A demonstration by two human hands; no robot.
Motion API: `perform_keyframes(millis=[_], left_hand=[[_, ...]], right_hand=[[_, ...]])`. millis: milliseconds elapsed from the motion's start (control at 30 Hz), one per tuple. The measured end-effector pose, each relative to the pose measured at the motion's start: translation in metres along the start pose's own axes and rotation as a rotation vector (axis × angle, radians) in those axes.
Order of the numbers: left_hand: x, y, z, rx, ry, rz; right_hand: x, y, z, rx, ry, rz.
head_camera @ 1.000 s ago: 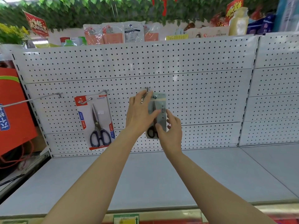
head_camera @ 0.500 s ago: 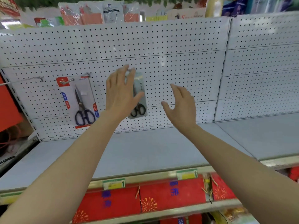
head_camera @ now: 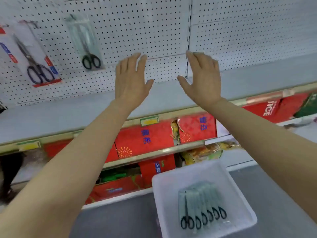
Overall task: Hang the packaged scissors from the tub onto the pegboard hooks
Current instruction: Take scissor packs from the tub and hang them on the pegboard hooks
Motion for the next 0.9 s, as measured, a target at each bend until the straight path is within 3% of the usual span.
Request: perform_keyframes(millis=[367,534,700,767,901], left_hand=[[-0.14,-0.19,0.156,0.403,-0.185,-0.034],[-0.171,-0.294,0.227,0.789,-0.216,-0.139],[-0.194,-0.396,0.269,1.141,-0.127,-0.107],[-0.203,-0.423,0.284,1.267,-0.154,-0.205],[-0.217,-0.444,0.314,1.451,-0.24,-0.575]], right_hand=[[-0.096,-0.225,0.017,0.327,-0.094,0.21],[-0.111,-0.321,0.043,0.514,-0.134,0.302],[-0.114,-0.395,0.062,0.679,-0.149,0.395],[-0.113,-0.417,0.069,0.722,-0.143,0.413],[-0.109,-0.458,0.08,0.774,-0.123,0.421]])
Point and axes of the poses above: each hand's wrist, its own y-axis towards the middle knuckle, its own z-axis out of the palm, x = y × z, the point moved 1 cm from there along y, towards the middle knuckle
